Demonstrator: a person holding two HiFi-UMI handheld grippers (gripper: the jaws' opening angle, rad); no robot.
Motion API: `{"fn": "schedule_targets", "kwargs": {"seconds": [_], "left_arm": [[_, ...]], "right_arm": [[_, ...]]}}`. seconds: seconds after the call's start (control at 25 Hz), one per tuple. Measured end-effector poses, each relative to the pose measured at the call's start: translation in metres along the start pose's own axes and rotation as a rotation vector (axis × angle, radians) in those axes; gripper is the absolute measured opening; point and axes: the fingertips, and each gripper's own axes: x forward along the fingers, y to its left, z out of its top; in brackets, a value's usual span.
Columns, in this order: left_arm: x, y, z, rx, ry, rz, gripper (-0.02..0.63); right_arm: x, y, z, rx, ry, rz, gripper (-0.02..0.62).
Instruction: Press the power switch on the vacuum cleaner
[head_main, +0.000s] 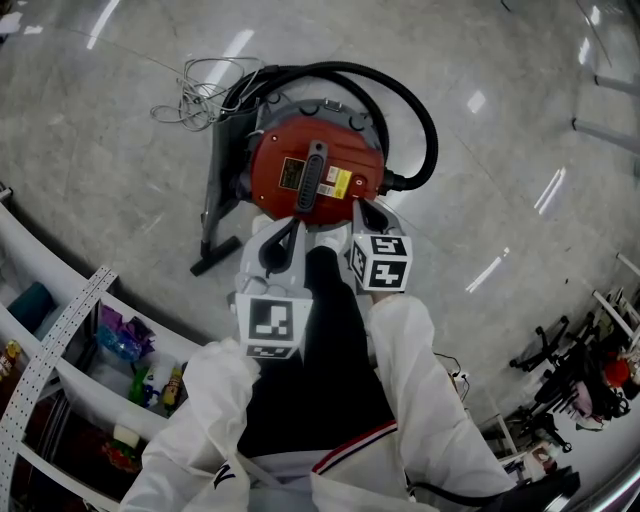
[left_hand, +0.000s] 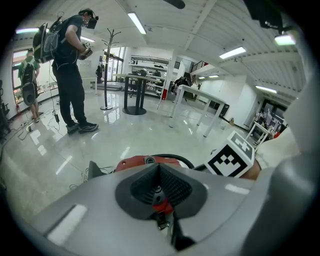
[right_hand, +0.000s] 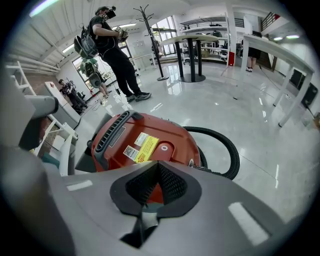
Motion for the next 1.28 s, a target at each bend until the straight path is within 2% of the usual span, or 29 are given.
{"fn": "schedule_targets", "kwargs": {"seconds": [1.28], "left_arm": [[-0.0019,0.0005,-0.0069,-0.015,0.009,-0.002,0.0]], "right_arm": [[0.0037,0.0003,-0.0067,0.008,0.01,0.002,0.002]]}}
